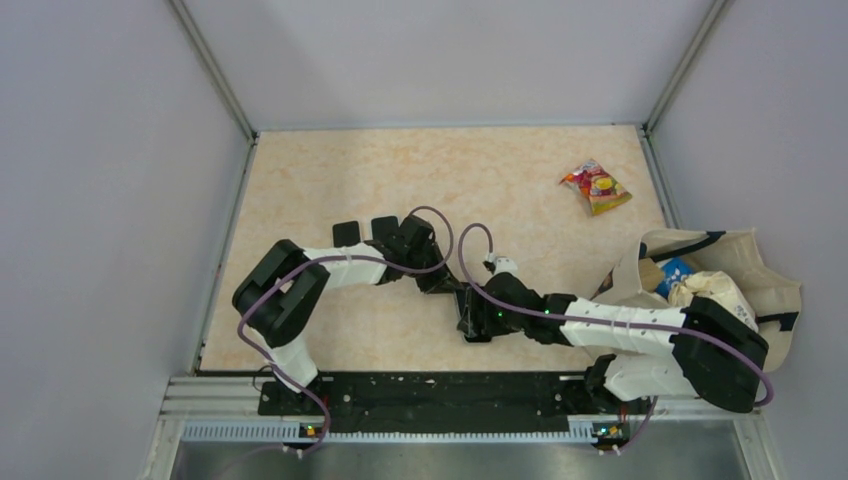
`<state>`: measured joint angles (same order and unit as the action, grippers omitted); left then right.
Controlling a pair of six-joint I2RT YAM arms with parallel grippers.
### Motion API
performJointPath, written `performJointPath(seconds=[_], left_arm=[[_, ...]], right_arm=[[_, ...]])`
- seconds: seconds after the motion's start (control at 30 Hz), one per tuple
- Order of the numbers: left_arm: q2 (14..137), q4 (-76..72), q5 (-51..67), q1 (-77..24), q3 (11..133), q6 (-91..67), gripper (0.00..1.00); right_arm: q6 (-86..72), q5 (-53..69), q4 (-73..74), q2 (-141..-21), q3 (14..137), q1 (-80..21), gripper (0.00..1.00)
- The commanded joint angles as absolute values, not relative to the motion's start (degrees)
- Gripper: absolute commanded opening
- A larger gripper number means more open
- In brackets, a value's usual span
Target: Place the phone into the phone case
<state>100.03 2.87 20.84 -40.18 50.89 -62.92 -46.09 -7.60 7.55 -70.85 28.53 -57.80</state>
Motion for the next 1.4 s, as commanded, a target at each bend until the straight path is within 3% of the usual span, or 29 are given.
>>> performJointPath(seconds=[0.0,0.2,0.4,0.43,0.47,0.57,0.73,1.03,1.37], left_arm=[[101.33,5.01,18.31,-41.07,52.36,-61.92,0.0],[102.88,15.74,10.27,-44.12,57.01,-58.23,0.0],[102.94,14.29,10.67,-44.98,56.42,-58.35,0.01],[102.46,14.31,10.72,-44.84,56.53,-58.09,0.12],[101.95,14.7,10.46,-44.64,56.7,-57.83,0.3],[99.68,16.07,8.79,-43.3,57.29,-56.6,0.56],[94.13,21.99,4.35,-39.27,59.64,-54.11,0.72],[77.65,33.96,-7.82,-29.93,60.43,-53.17,0.73],[66.3,38.84,-9.5,-23.81,57.42,-49.96,0.73]], right_arm=[[-45.19,-5.27,6.34,-70.91,27.16,-57.61,0.5],[-45.13,-5.77,6.69,-72.23,27.64,-57.62,0.49],[-45.56,-6.33,7.25,-72.7,28.08,-57.64,0.49],[-45.76,-6.76,7.55,-72.57,28.31,-57.59,0.49],[-45.91,-7.41,8.01,-72.52,28.57,-57.59,0.49],[-46.31,-10.08,10.09,-73.13,30.5,-57.57,0.49],[-44.1,-14.23,13.09,-79.55,37.95,-57.51,0.49],[-34.99,-19.1,15.72,-100.38,58.87,-54.26,0.49],[-29.69,-20.61,23.06,-121.95,87.3,-49.89,0.49]])
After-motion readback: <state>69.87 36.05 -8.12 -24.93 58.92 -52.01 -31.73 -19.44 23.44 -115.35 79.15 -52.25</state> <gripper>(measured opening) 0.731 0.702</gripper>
